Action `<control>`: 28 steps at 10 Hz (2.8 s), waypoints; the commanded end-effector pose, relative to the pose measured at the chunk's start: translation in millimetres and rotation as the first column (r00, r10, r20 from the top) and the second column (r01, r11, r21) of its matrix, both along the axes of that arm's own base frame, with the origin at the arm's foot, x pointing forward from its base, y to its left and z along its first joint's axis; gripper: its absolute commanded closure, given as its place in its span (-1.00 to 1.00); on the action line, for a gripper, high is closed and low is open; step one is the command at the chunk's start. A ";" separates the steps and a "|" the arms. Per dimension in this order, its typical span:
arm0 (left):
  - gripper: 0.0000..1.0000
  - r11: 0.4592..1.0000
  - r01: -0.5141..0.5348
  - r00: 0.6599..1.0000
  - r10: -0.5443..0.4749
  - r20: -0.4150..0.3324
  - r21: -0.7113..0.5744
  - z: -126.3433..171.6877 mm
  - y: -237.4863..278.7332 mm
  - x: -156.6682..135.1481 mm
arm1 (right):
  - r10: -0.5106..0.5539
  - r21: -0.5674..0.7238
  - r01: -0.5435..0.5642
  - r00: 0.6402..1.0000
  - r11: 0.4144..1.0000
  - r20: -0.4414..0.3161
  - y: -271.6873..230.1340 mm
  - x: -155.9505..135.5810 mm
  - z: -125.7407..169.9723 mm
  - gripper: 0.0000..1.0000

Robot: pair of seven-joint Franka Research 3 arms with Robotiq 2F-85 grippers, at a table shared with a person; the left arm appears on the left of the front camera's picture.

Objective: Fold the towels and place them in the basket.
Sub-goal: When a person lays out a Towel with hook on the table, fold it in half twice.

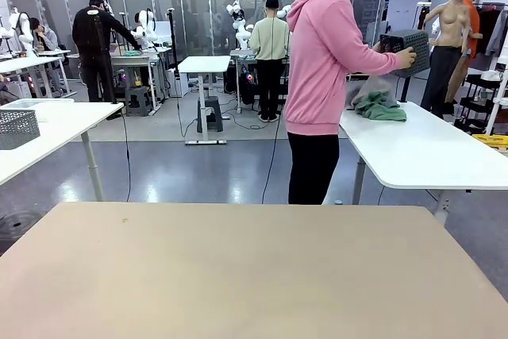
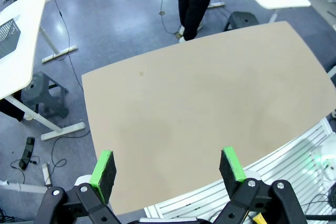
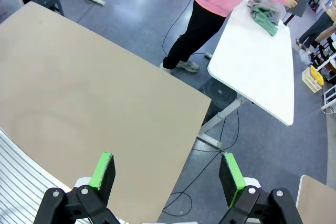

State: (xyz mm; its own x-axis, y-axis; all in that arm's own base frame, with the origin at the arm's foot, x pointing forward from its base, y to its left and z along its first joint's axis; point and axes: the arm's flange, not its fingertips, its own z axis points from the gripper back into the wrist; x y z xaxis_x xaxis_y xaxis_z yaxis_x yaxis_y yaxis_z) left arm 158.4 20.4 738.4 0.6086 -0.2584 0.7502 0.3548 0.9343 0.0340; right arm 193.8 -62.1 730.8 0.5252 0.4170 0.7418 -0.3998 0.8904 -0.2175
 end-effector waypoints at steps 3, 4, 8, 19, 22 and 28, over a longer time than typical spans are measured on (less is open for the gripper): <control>-1.00 1.000 0.001 1.000 -0.001 -0.002 0.006 4.5 -2.3 2.0 | -0.005 0.002 0.005 1.000 1.000 -0.002 -0.6 0.6 0.0 -1.00; -1.00 1.000 0.001 1.000 -0.001 -0.002 0.006 4.5 -2.3 2.0 | -0.005 0.002 0.005 1.000 1.000 -0.002 -0.6 0.6 0.0 -1.00; -1.00 1.000 0.001 1.000 -0.001 -0.002 0.006 4.5 -2.3 2.0 | -0.005 0.002 0.005 1.000 1.000 -0.002 -0.6 0.6 0.0 -1.00; -1.00 1.000 0.001 1.000 -0.001 -0.002 0.006 4.5 -2.3 2.0 | -0.005 0.002 0.005 1.000 1.000 -0.002 -0.6 0.6 0.0 -1.00; -1.00 1.000 0.001 1.000 -0.001 -0.002 0.006 4.5 -2.3 2.0 | -0.005 0.002 0.005 1.000 1.000 -0.002 -0.6 0.6 0.0 -1.00; -1.00 1.000 0.001 1.000 -0.001 -0.002 0.006 4.5 -2.3 2.0 | -0.005 0.002 0.005 1.000 1.000 -0.002 -0.6 0.6 0.0 -1.00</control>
State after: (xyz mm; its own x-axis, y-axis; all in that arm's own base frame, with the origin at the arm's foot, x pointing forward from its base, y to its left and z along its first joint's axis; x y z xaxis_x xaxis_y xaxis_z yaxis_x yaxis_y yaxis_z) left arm 158.4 20.4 738.4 0.6086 -0.2584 0.7503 0.3548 0.9343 0.0340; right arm 193.8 -62.1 730.8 0.5252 0.4170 0.7418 -0.3998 0.8904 -0.2175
